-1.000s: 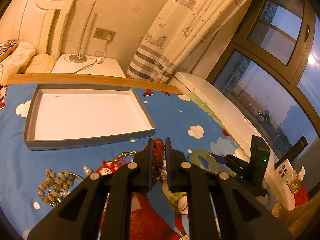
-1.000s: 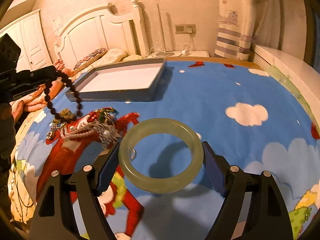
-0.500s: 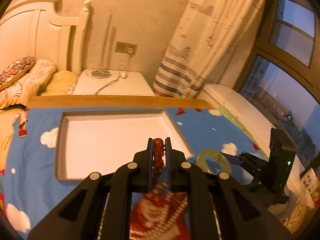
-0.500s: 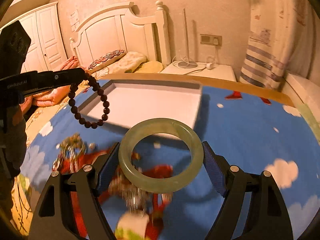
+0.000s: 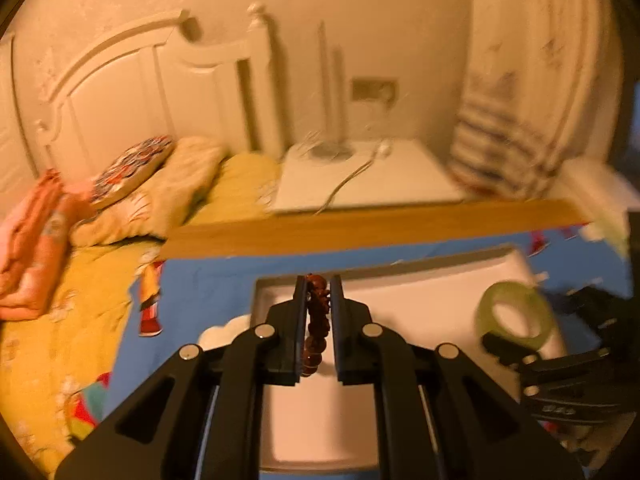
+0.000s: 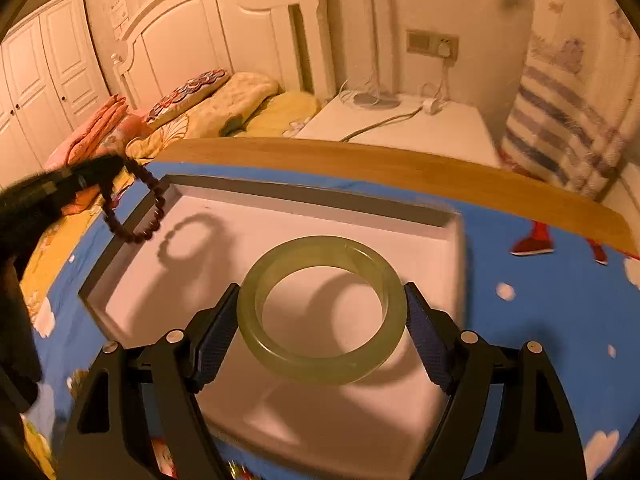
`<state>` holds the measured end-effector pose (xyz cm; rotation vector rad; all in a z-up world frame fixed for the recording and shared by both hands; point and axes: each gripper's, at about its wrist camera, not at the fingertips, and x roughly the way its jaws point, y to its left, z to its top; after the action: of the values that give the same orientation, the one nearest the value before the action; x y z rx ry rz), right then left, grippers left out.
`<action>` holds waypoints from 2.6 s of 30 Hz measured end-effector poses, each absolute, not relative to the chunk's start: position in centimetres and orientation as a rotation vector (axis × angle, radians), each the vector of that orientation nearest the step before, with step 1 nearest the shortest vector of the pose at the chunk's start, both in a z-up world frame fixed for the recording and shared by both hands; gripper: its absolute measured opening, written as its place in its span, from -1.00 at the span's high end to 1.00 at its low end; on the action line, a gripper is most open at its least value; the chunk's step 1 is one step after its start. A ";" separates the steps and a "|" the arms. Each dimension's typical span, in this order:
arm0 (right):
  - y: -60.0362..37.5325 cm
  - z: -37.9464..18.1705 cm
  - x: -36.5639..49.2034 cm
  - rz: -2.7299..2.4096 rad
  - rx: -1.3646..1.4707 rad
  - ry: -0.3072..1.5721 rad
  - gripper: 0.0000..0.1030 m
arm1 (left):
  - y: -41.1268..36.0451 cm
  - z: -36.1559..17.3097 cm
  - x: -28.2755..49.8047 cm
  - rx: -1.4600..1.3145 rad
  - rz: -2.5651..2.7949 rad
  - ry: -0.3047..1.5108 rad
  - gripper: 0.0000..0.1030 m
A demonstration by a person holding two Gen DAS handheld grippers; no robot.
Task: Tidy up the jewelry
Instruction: 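Lower the bracelet into the tray with the left gripper while the right gripper places the bangle, then move both grippers back over the jewelry pile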
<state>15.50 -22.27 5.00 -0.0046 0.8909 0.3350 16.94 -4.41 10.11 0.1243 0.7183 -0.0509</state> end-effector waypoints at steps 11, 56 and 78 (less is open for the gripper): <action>-26.8 8.0 12.7 0.359 0.105 0.798 -0.68 | -3.7 7.6 14.3 0.121 -0.077 0.763 -0.43; -23.8 2.8 -6.0 0.525 -0.306 0.809 -0.45 | 5.8 2.4 -5.9 -0.399 -0.154 0.740 -0.95; -25.4 3.2 -8.4 0.640 -0.283 0.808 0.26 | 5.9 2.3 -5.6 -0.398 -0.177 0.744 -0.95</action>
<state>-8.40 -25.38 3.17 -0.2831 0.8076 0.6403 -5.63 5.85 2.30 -0.3977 0.7443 -0.1767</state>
